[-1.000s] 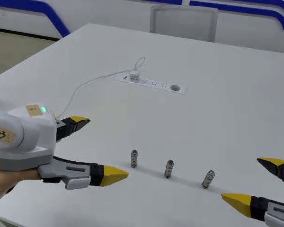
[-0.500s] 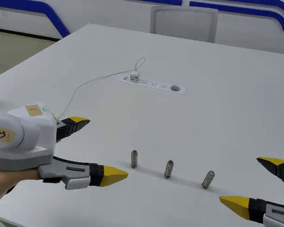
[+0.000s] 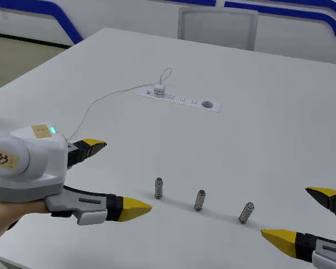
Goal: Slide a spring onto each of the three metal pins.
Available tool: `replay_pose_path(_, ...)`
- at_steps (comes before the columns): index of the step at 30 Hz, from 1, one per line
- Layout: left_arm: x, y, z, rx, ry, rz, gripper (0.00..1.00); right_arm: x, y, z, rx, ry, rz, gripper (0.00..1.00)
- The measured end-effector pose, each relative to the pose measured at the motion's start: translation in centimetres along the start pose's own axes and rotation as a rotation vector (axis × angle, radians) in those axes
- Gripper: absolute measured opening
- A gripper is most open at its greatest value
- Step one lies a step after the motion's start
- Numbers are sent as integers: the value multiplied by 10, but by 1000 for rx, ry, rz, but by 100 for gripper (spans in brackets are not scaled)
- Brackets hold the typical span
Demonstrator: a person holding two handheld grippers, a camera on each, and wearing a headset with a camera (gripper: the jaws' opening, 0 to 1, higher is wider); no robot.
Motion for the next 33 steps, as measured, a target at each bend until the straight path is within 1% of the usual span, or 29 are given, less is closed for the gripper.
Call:
replay_pose_path(12, 0, 1, 1, -1, 1, -4, 100, 0, 1, 1, -7, -3, -1, 79)
replay_pose_path(22, 0, 2, 2, 0, 1, -11, 100, -2, 5, 2, -11, -9, -13, 78)
replay_pose_path(33, 0, 3, 1, 5, 0, -7, 100, -4, 3, 3, -8, -11, -14, 78)
Point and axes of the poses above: the centre of the closed fingertips' face, and the gripper's own axes: x roughly backward along the fingers, z roughly to its right, y roughly out of its underside, the point moved 5 cm from there along x, roughly backward along the fingers, and after that the axes turned 6 degrees about -x, right-handed, at the moved point
